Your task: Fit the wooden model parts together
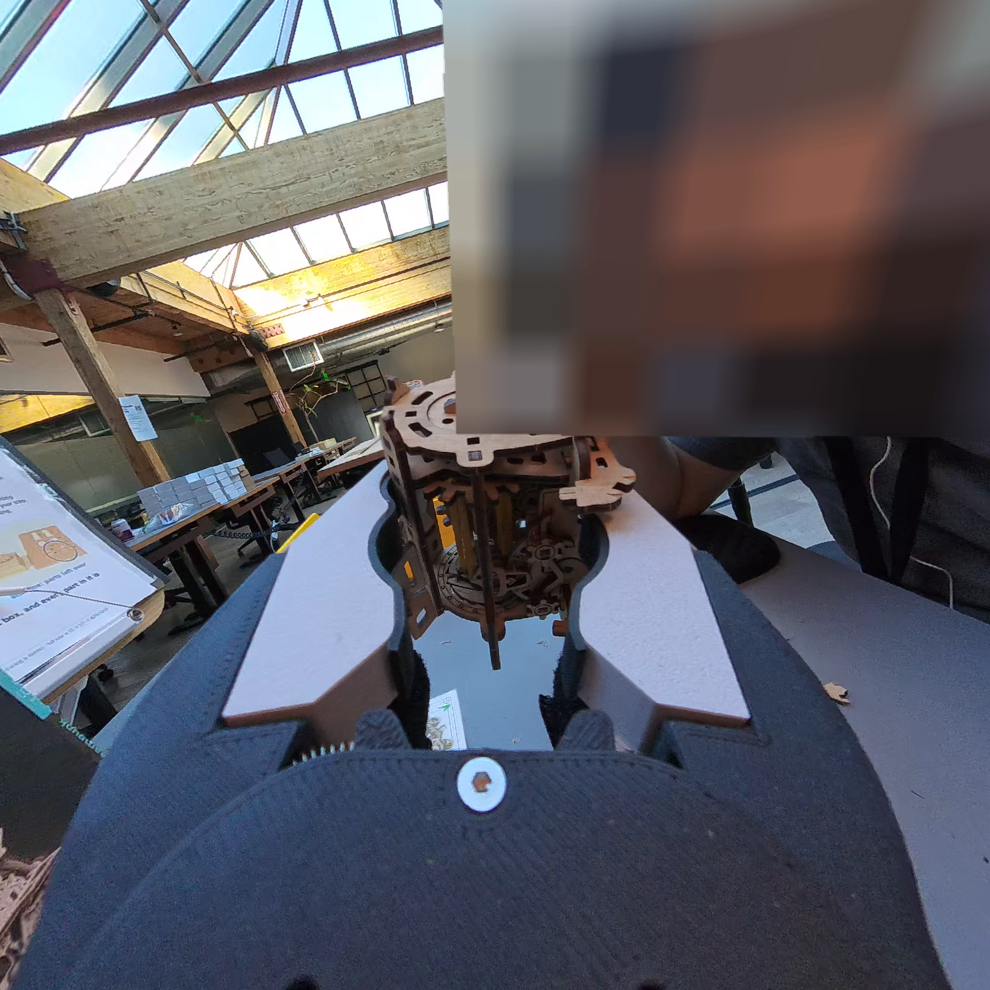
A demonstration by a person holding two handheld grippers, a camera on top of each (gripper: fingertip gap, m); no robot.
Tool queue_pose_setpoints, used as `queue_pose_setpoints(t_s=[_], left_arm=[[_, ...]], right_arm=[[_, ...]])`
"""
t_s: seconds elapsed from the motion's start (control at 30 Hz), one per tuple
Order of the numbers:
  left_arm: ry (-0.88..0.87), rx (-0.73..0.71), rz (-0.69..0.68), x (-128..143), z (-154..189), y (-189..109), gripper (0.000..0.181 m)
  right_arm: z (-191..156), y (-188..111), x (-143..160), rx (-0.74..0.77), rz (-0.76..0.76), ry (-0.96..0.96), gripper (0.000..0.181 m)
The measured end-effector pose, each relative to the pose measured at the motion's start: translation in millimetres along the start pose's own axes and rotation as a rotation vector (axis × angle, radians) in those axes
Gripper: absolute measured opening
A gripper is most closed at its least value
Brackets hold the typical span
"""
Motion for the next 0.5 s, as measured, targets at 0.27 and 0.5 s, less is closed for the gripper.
queue_pose_setpoints(t_s=[0.27, 0.5], left_arm=[[-0.016, 0.047, 0.006, 0.4, 7.0, 6.1, 0.064], [-0.004, -0.074, 0.032, -6.3, -10.7, 5.9, 0.064]], right_arm=[[1.8, 2.2, 2.1, -0.013, -0.013, 0.018, 0.048], [18.6, -6.2, -1.9, 0.025, 0.053, 0.025, 0.040]])
Point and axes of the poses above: each gripper's, where its closed fingertips meet, y out along the fingers, x out of its underside, z = x × y across the jaws, the point moved 3 cm from there along -y, back along the fingers, and after that the axes turned 1 degree about -x, right-handed, at the moved point
